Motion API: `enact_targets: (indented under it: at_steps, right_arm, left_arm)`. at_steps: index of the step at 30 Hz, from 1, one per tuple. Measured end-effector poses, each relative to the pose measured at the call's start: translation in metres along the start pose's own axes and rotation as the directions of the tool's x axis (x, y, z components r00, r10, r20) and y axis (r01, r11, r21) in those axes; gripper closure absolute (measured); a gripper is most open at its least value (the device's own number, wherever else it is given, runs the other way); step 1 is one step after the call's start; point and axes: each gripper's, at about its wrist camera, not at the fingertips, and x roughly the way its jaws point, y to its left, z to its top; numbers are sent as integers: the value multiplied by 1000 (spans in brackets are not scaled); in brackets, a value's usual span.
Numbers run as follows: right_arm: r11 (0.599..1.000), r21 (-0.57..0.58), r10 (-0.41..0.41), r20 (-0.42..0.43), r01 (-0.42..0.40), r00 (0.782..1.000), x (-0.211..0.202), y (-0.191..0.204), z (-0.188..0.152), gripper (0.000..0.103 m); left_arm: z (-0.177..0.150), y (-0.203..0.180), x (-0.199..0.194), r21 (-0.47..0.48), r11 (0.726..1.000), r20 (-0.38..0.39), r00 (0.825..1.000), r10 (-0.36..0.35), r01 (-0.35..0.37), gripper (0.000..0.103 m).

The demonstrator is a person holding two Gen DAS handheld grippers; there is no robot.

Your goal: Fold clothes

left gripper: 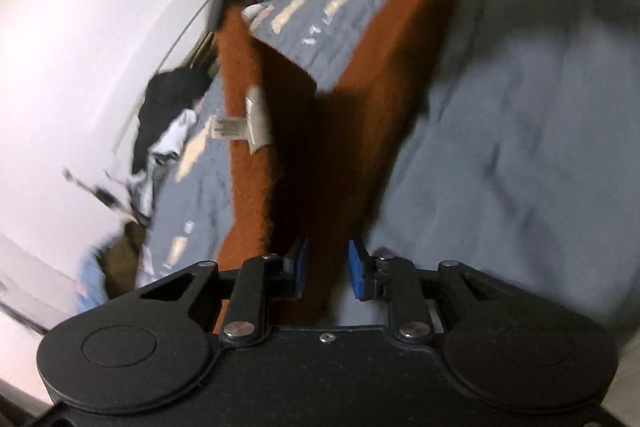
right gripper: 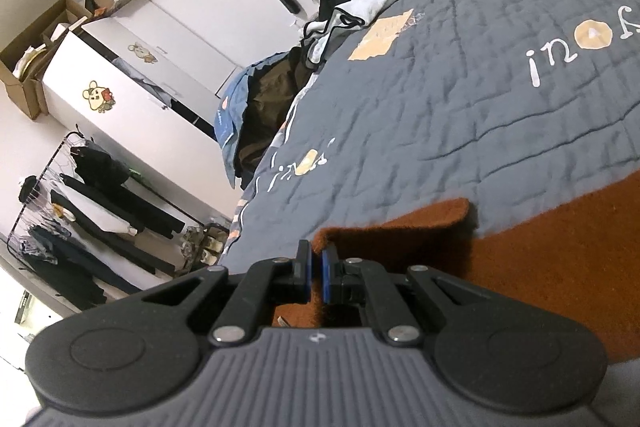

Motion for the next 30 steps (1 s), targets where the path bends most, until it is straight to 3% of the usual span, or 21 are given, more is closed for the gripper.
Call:
enact_targets:
  at_steps: [2,5,9,12,13,16,18,19,21,24,26,29,30]
  right_arm:
    - [1000,1,0,-7,0,1000,1,-1,0,98]
    - [1000,12,-9,-18,9,1000,2,-5,-1,98]
    - [1000,18,-17,-28,18,999,4,-9,-2,98]
    - [1000,19,-16,-28,17,999,3,-8,-2,98]
    - [1000,18,-16,-28,16,999,3,-8,-2,98]
    - [1000,19,-15,-26,15,1000,2,-8,-2,98]
    - [1000,21,-16,-23,16,1000,1,-9,-1,98]
    - [1000,25,-16,-21,17,1000,1,-10,-1,98]
    - [999,28,-17,-17,17,1000,-1,-10,0,98]
    - [1000,23,-21,-15,21,1000,-1,-10,0,98]
    - [999,7,-35,-22,35,999,0,-9,0,98]
    - [997,-29,-70,-38,69,997,3,-8,-2,98]
    - [997,-32,-73,-42,71,996,3,-8,-3,98]
  left_arm:
    - [-9,-13,8,111,993,-14,999,29,-28,79]
    - [-24,-31,15,257,961,17,995,101,-102,77]
    - [-31,-41,30,310,934,28,983,179,-179,77]
    - [-32,-42,36,319,929,44,982,184,-188,82]
    - [-31,-37,35,284,946,30,987,155,-157,89]
    - [-24,-7,22,55,998,-11,1000,16,-15,92]
    - [-24,18,9,-103,992,-21,997,-80,77,92]
    - [-24,31,3,-182,976,-19,992,-129,123,92]
    - [-28,59,-9,-348,910,4,971,-238,225,98]
    - [-36,93,-18,-563,732,71,905,-419,383,98]
    - [-44,101,-24,-570,732,76,911,-406,374,98]
    - [-33,71,-32,-407,874,-4,956,-292,265,98]
    - [-30,64,-30,-394,878,-7,954,-299,272,97]
